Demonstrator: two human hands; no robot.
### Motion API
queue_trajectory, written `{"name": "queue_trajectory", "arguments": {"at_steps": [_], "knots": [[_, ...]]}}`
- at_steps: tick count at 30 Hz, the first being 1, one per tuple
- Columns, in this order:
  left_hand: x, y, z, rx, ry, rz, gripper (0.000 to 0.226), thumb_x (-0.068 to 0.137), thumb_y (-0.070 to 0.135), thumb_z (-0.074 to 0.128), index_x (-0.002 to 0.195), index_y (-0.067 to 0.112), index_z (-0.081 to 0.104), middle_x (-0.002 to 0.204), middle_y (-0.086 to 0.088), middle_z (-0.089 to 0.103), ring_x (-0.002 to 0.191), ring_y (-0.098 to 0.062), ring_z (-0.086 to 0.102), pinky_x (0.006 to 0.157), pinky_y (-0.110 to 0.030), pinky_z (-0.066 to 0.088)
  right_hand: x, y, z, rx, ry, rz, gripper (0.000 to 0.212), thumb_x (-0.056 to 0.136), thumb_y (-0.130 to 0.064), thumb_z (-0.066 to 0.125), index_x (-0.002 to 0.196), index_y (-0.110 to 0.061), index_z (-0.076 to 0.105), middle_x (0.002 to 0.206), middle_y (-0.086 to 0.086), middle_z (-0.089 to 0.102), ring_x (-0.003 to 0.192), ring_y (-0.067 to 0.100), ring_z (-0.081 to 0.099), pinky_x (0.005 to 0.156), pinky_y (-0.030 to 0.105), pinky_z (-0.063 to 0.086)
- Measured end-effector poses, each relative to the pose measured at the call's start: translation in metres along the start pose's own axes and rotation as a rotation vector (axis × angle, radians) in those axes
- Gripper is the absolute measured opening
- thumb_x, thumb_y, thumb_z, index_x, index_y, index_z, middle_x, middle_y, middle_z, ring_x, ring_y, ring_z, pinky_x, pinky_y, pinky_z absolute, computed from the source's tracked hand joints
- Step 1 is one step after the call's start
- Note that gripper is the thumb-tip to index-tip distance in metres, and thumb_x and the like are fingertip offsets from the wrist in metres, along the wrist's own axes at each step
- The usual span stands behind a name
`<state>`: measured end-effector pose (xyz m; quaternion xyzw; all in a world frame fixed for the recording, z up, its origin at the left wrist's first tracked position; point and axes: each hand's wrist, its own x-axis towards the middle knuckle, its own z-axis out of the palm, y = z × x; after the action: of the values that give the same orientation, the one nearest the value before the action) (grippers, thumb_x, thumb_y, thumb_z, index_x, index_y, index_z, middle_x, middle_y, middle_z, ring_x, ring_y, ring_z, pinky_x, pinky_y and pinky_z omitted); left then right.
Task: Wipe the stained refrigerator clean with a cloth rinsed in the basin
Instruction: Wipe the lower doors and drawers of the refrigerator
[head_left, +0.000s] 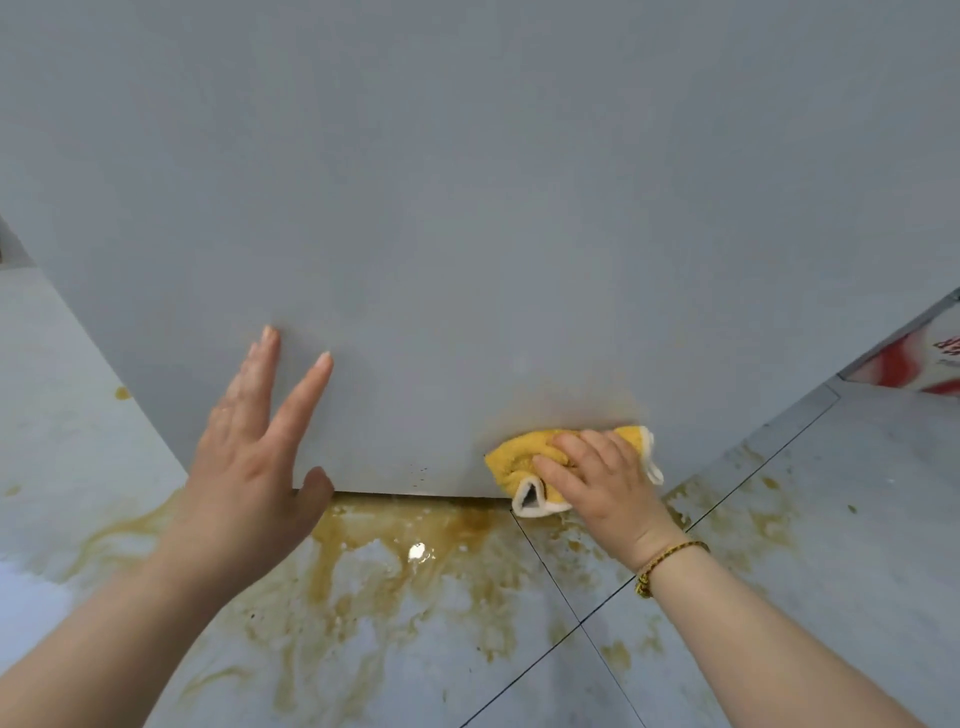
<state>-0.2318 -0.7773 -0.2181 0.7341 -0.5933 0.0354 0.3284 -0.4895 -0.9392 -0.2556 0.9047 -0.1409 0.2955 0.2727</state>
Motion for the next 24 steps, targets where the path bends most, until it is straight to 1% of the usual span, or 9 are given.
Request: {"name": "queue_trajectory", "arguments": {"at_steps": [2, 6, 9, 13, 15, 17, 19, 22, 24], "knots": [[0.0, 0.002, 0.004, 0.032, -0.007, 0.057, 0.068, 0.07, 0.029, 0.035, 0.136, 0.014, 0.027, 0.145, -0.019, 0.016, 0.133, -0.028, 0.007, 0.103, -0.043, 0.022, 0.019, -0.008, -0.017, 0.103, 0.185, 0.178, 0.033, 0.076, -0.004, 0.055, 0.107, -0.013, 0.047, 0.107, 0.009, 0.041, 0.091, 0.024, 0.043, 0.079, 0.033, 0.039], [0.01, 0.002, 0.008, 0.075, -0.014, 0.087, 0.072, 0.067, 0.024, 0.042, 0.137, 0.021, 0.022, 0.143, -0.019, 0.015, 0.132, -0.031, 0.008, 0.105, -0.039, 0.018, 0.074, -0.007, -0.027, 0.203, 0.51, 0.482, 0.026, 0.095, -0.02, 0.042, 0.121, -0.016, 0.041, 0.11, 0.009, 0.035, 0.094, 0.026, 0.041, 0.086, 0.024, 0.038], [0.01, 0.004, 0.009, 0.107, -0.053, 0.094, 0.071, 0.067, 0.029, 0.036, 0.136, 0.024, 0.021, 0.143, -0.021, 0.015, 0.14, -0.019, -0.004, 0.112, -0.027, 0.0, 0.08, 0.003, -0.012, 0.109, 0.532, 0.672, 0.026, 0.092, -0.012, 0.038, 0.117, -0.01, 0.041, 0.109, 0.008, 0.035, 0.09, 0.024, 0.039, 0.079, 0.03, 0.036], [0.012, 0.006, 0.01, 0.093, -0.129, 0.091, 0.072, 0.065, 0.033, 0.032, 0.136, 0.022, 0.023, 0.144, -0.02, 0.015, 0.138, 0.0, -0.017, 0.11, -0.018, -0.009, 0.048, -0.011, 0.006, 0.152, 0.545, 1.092, 0.046, 0.078, -0.008, 0.041, 0.123, -0.009, 0.034, 0.116, 0.015, 0.038, 0.1, 0.026, 0.037, 0.087, 0.031, 0.038], [0.012, 0.007, 0.009, 0.097, -0.145, 0.085, 0.073, 0.065, 0.034, 0.033, 0.136, 0.019, 0.026, 0.143, -0.021, 0.016, 0.138, 0.0, -0.017, 0.11, -0.018, -0.01, 0.038, -0.017, 0.007, 0.247, 0.564, 1.356, 0.05, 0.08, -0.001, 0.043, 0.13, -0.006, 0.034, 0.12, 0.029, 0.041, 0.109, 0.029, 0.04, 0.087, 0.021, 0.038], [0.013, 0.007, 0.009, 0.112, -0.145, 0.095, 0.072, 0.065, 0.034, 0.033, 0.135, 0.015, 0.029, 0.143, -0.021, 0.016, 0.138, -0.001, -0.016, 0.11, -0.018, -0.01, 0.033, -0.011, 0.005, 0.4, 0.588, 1.717, 0.055, 0.084, 0.012, 0.043, 0.136, -0.002, 0.032, 0.129, 0.027, 0.034, 0.115, 0.033, 0.044, 0.08, 0.013, 0.034], [0.014, 0.006, 0.009, 0.123, -0.152, 0.117, 0.072, 0.065, 0.034, 0.034, 0.135, 0.016, 0.028, 0.148, -0.018, 0.009, 0.138, 0.0, -0.016, 0.11, -0.018, -0.009, 0.021, 0.002, 0.001, 0.463, 0.584, 1.972, 0.056, 0.088, 0.011, 0.04, 0.14, -0.005, 0.026, 0.135, 0.023, 0.029, 0.117, 0.033, 0.046, 0.077, 0.013, 0.033], [0.013, 0.003, 0.008, 0.112, -0.17, 0.141, 0.072, 0.066, 0.035, 0.033, 0.136, 0.021, 0.025, 0.153, 0.01, -0.017, 0.138, 0.0, -0.016, 0.11, -0.018, -0.009, -0.001, 0.025, -0.006, 0.45, 0.532, 2.107, 0.051, 0.093, 0.002, 0.035, 0.141, -0.011, 0.024, 0.137, 0.019, 0.033, 0.113, 0.031, 0.05, 0.063, 0.013, 0.03], [0.013, 0.002, 0.009, 0.105, -0.169, 0.154, 0.071, 0.066, 0.035, 0.033, 0.135, 0.019, 0.027, 0.15, 0.016, -0.019, 0.138, -0.001, -0.016, 0.11, -0.018, -0.009, -0.009, 0.036, -0.006, 0.46, 0.515, 2.167, 0.046, 0.095, -0.002, 0.035, 0.14, -0.01, 0.027, 0.136, 0.018, 0.037, 0.111, 0.031, 0.052, 0.062, 0.015, 0.03]]}}
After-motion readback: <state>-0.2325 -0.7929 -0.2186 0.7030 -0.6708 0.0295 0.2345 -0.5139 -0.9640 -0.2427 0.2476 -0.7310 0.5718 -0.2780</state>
